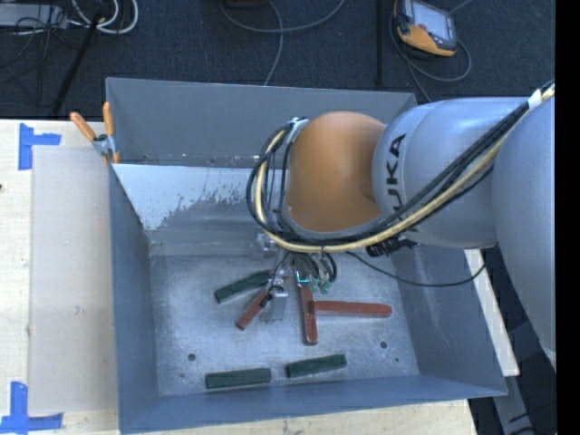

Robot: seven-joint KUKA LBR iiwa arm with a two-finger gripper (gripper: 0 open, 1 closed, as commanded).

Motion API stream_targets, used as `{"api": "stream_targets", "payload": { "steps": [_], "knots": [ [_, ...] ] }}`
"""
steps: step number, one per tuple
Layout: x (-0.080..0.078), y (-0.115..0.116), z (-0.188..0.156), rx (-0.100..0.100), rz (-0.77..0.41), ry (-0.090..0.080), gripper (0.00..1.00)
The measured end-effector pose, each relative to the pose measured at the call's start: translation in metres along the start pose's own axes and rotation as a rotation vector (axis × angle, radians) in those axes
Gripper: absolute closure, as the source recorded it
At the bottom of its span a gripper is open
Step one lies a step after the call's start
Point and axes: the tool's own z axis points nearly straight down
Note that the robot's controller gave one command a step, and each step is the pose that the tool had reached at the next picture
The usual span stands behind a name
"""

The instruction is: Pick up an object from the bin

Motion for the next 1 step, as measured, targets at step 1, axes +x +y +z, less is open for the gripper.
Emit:
{"api": "stream_targets", "payload": {
  "steps": [1],
  "knots": [
    [-0.0271,-0.0064,0.0877,0.001,-0.223,-0.004,0.0]
  ]
}}
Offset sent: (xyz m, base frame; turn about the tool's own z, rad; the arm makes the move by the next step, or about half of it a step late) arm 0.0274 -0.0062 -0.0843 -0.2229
